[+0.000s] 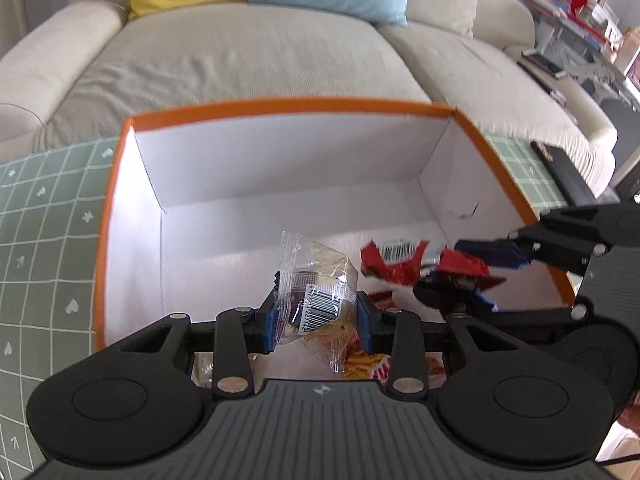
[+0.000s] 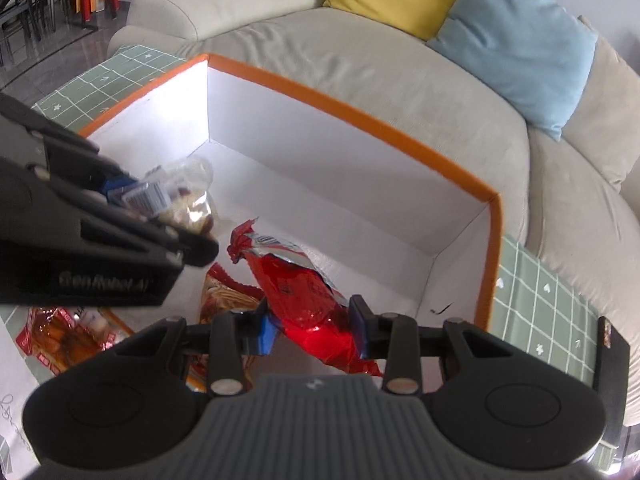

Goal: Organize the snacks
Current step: 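Lift both held bags and carry them over the orange box, then open both tools to release the bags into the box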

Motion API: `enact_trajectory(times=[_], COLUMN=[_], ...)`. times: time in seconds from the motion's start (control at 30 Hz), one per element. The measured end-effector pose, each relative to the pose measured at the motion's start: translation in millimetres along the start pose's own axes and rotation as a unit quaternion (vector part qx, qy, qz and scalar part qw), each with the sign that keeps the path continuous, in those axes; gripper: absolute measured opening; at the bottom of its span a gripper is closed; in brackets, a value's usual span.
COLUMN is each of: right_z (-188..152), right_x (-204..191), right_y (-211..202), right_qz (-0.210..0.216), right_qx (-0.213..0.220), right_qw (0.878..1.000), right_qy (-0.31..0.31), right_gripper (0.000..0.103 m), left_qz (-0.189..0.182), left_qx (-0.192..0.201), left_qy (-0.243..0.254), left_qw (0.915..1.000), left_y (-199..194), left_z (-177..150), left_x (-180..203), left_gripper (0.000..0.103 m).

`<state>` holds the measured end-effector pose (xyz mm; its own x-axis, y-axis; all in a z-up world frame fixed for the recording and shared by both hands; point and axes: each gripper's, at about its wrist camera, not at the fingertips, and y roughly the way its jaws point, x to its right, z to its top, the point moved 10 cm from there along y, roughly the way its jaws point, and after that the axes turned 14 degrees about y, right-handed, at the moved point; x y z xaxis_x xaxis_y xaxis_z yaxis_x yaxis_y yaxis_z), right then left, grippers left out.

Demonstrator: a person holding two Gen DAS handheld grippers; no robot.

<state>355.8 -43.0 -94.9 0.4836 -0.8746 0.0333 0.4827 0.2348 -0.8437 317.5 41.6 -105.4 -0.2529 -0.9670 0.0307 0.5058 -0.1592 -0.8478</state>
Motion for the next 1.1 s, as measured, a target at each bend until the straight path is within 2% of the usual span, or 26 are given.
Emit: enact_trajectory(times=[0.23, 0.37, 0.6, 0.63, 0.73, 0.8, 0.97, 1.1], right_z=[1, 0, 5, 6, 6, 6, 9, 9], right_x=[1, -3, -6, -6, -3, 0, 7, 10], right_y=[19, 30, 32, 32, 27, 23, 11, -4], right_qz=[0.011, 0.013, 0.012, 0.012, 0.008, 0.007, 0.001, -0.002], right_qx=[-0.036, -0.069, -0.076, -0.075, -0.069, -0.064, -0.051, -0.038], right_qw=[0.999, 0.997, 0.997, 0.997, 0.997, 0.998, 0.998, 0.998], right_qy=[0.011, 0.014, 0.01, 0.01, 0.012, 0.016, 0.035, 0.047], right_gripper=[0.035, 0.031, 0.033, 0.034, 0.04, 0.048, 0.055, 0.062], left_qz=[0.0, 0.013, 0.018, 0.02, 0.019, 0.026, 0.037, 0.045], left_qx=[-0.047, -0.078, -0.092, -0.093, -0.095, -0.091, -0.077, -0.065], left_qy=[-0.016, -0.012, -0.012, -0.015, -0.023, -0.021, -0.014, -0.003], left_qw=[0.9988, 0.9968, 0.9955, 0.9954, 0.9951, 0.9953, 0.9962, 0.9969], left_y=[17, 25, 28, 28, 26, 22, 10, -3], left_z=[-9, -19, -32, -31, -30, -30, -23, -20], left_x=[-5, -8, -11, -12, -13, -14, -10, -8], left_gripper=[0.041, 0.042, 0.045, 0.048, 0.053, 0.059, 0.068, 0.069])
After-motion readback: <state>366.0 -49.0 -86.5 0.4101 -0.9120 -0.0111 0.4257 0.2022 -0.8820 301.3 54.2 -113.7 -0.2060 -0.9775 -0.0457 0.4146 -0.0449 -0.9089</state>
